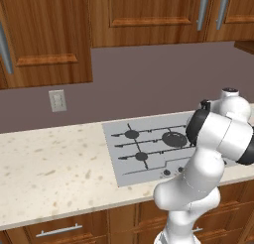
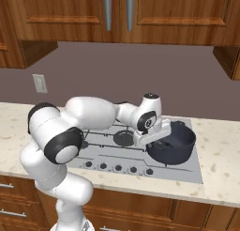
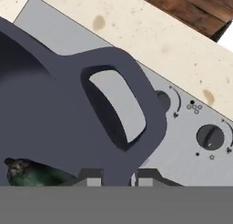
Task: Turn on the sink faucet. Then move the eggplant from the counter to the sink. Turn off the sink. Move the vegetable from the sink to the pot next to the stove. Finally move the pot to the front right burner.
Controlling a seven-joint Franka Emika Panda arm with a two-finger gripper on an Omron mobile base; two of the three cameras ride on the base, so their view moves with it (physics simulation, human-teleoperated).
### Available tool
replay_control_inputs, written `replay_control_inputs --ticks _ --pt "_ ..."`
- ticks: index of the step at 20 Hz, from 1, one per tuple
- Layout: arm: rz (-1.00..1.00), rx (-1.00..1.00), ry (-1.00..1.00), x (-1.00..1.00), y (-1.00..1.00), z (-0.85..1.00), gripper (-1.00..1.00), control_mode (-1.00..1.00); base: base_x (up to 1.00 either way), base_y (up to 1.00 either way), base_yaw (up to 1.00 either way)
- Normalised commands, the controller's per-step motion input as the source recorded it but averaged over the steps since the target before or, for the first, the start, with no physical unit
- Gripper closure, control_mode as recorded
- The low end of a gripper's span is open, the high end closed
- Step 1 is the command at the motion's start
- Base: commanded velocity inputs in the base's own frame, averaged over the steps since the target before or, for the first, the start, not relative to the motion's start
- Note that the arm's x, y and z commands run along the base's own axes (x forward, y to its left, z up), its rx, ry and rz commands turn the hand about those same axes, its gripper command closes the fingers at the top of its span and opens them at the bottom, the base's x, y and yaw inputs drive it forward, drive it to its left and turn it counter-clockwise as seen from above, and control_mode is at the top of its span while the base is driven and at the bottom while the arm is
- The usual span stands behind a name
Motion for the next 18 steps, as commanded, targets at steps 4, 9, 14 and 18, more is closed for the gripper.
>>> replay_control_inputs --ticks 4,9,14,18 --pt "0.00 0.00 -0.01 0.20 -0.22 -0.44 1.00 -1.00 0.00 0.00 0.00" --pt "0.00 0.00 0.00 0.02 -0.04 -0.20 1.00 -1.00 0.00 0.00 0.00" --pt "0.00 0.00 0.00 0.00 0.00 -0.12 -1.00 -1.00 0.00 0.00 0.00" --pt "0.00 0.00 -0.02 0.00 0.00 0.01 -1.00 -1.00 0.00 0.00 0.00"
